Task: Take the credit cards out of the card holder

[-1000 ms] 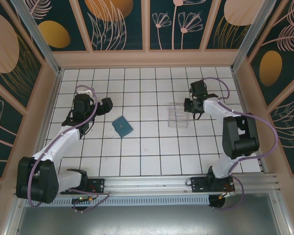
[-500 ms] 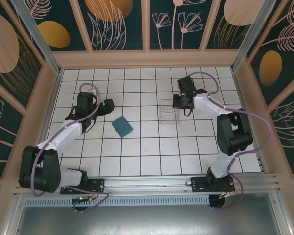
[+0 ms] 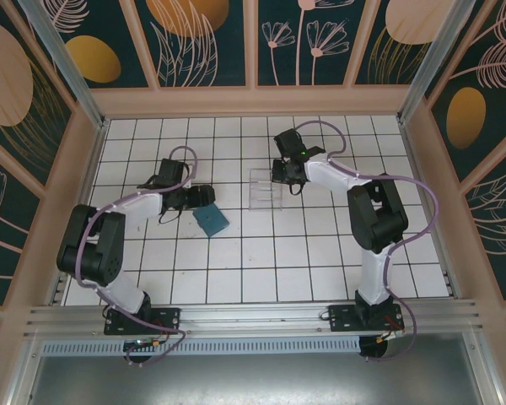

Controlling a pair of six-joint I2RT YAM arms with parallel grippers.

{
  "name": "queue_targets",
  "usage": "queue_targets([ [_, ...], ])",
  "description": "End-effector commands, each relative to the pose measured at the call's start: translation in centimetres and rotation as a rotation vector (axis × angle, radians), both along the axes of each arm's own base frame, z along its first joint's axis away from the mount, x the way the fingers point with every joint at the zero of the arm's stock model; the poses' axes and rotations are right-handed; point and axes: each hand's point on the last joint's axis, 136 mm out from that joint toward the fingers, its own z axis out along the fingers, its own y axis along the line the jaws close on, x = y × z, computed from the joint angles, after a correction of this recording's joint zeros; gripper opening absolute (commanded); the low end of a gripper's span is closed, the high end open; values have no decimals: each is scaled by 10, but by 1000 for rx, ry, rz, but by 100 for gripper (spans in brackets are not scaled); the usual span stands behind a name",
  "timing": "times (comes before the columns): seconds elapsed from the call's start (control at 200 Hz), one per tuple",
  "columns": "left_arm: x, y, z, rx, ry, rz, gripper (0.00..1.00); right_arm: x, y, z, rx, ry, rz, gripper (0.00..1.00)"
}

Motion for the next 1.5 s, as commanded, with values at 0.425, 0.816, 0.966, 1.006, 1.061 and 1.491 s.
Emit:
queue_targets([
  [0.425, -41, -45, -16, 4, 98, -158, 59, -17, -17, 51, -3, -62, -32, 45],
  [0.816, -77, -98, -11, -23, 96, -265, 53, -70, -12, 68, 111, -47, 44, 45],
  [0.966, -87, -128, -9, -35, 92, -339, 51, -101, 3, 56, 163, 11, 93, 44],
  [1.006, -89, -137, -6, -38, 83, -359, 51, -108, 4, 52, 167, 26, 101, 44],
  [1.061, -91, -146, -9, -31, 88, -377, 52, -119, 4, 45, 171, 50, 112, 44],
  [1.491, -83, -110, 31, 64, 1, -155, 56, -176, 47, 2, 345, 214, 305, 41],
])
